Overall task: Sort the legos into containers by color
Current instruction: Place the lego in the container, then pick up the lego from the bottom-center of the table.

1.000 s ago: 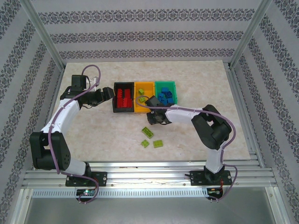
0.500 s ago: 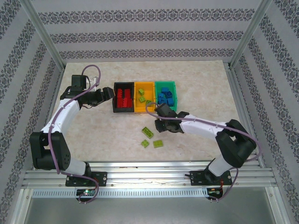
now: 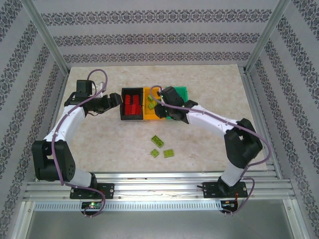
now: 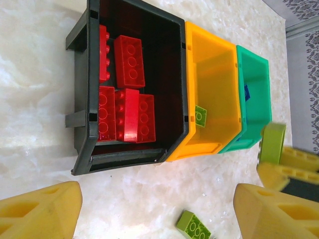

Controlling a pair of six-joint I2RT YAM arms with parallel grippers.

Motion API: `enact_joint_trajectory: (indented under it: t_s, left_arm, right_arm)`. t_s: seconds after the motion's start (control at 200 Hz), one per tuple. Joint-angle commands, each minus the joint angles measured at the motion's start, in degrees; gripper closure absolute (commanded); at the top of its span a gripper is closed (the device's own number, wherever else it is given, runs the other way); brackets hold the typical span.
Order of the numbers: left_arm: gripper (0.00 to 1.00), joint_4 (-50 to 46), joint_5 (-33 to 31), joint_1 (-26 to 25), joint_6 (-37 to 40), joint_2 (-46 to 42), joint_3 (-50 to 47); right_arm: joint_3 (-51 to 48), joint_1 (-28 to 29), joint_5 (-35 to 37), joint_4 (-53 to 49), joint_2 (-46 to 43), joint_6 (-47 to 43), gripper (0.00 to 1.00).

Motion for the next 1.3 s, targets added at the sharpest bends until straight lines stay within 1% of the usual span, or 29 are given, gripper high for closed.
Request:
enact_joint_trajectory:
  t_s: [0.0,0.07,0.145,0.32,0.495,0.575,0.655,0.729,0.764,0.934,1.109,1.294]
  left_arm:
    - [0.20,0.05,0.62,-0.34,1.23,0.62,0.74]
    - [0.20,-0.04,0.46,-0.35,1.24,0.76,0.68]
    - [0.20,-0.22,0.26,-0.33,1.35,0.80,0.81]
    - [0.20,-0.31,-0.17,-0.35,1.57,0.85,0.80]
    - [0.20,-0.65,0.11,-0.35,1.86,1.88,1.12]
    - [0.20,-0.66,-0.20,-0.35,1.98,1.91,1.12]
    - [0.20,-0.78,-0.41,-0.30,2.11,1.90,1.21]
    - [0.20,-0.76,-0.58,-0.41,2.03,1.93,0.99]
    - [0.20,-0.74,-0.64,-0.43,2.01,1.91,1.00]
    - [0.20,-1.01,-1.06,-0.57,2.11,1.93,0.99]
    - [0.20,-1.18,-1.30,-0.61,2.33,2.00,1.15]
    - [0.20,-1.29,-1.53,-0.70,2.46,1.75,1.16]
  right_arm:
    - [6.65,-1.70,-2.75,-1.83,4.74,-0.78,0.50]
    - [8.85,-1.90,-3.69,-3.23,6.26,-1.21,0.46]
    - [6.88,-1.62,-4.59,-1.96,5.22,-1.31,0.46]
    - [-3.88,0.04,-5.97,0.09,-1.19,-1.35,0.46]
    - [-16.32,2.45,-5.38,1.77,-10.78,-0.79,0.45]
    - [-20.17,3.35,-6.09,1.42,-14.10,-0.80,0.45]
    - [-23.07,4.49,-7.63,1.62,-15.63,-1.32,0.44]
    - [-23.51,4.98,-10.84,0.05,-14.34,-2.58,0.44]
    - [-23.21,5.52,-11.21,-1.04,-13.33,-3.15,0.44]
    - [-22.92,8.57,-8.78,-1.41,-9.68,-3.82,0.44]
    - [-20.44,9.77,-7.03,-0.86,-6.51,-2.74,0.44]
    - [-17.07,10.12,-6.91,-1.42,-2.05,-1.79,0.44]
